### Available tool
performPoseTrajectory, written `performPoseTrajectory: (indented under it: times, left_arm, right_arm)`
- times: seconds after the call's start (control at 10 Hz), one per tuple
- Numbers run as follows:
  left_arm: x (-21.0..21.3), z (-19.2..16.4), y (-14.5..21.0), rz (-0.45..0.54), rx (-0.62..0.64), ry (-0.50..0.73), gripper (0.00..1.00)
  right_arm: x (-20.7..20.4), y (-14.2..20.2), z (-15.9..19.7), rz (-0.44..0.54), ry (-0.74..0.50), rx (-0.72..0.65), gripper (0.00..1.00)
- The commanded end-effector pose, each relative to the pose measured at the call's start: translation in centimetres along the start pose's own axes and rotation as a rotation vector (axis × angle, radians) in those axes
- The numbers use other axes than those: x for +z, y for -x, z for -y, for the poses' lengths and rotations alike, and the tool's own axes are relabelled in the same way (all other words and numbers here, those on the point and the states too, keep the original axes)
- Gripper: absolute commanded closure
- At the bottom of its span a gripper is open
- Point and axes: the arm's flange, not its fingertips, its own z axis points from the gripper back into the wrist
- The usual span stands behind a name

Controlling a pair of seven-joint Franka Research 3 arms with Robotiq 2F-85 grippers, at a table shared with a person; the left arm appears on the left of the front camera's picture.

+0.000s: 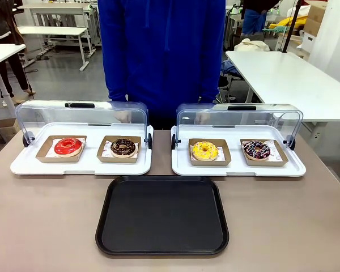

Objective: Move the third donut from the left to the tray.
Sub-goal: Pick up the Paper togo box containing the Donut indicated by the person and place it on the Handle tray.

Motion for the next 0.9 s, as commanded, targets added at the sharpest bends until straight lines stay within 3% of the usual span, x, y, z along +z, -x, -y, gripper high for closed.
performPoseTrajectory:
  times: [0.0,0.8]
  left_arm:
    - [0.09,-0.24,-0.05,0.027,-0.02,0.004,0.0]
    - [0.09,-0.24,-0.05,0.027,-0.02,0.004,0.0]
  right_arm:
    - [0.15,-0.23,0.35,0.021,-0.002,0.024,0.0]
    - [0.15,-0.23,0.35,0.021,-0.002,0.024,0.0]
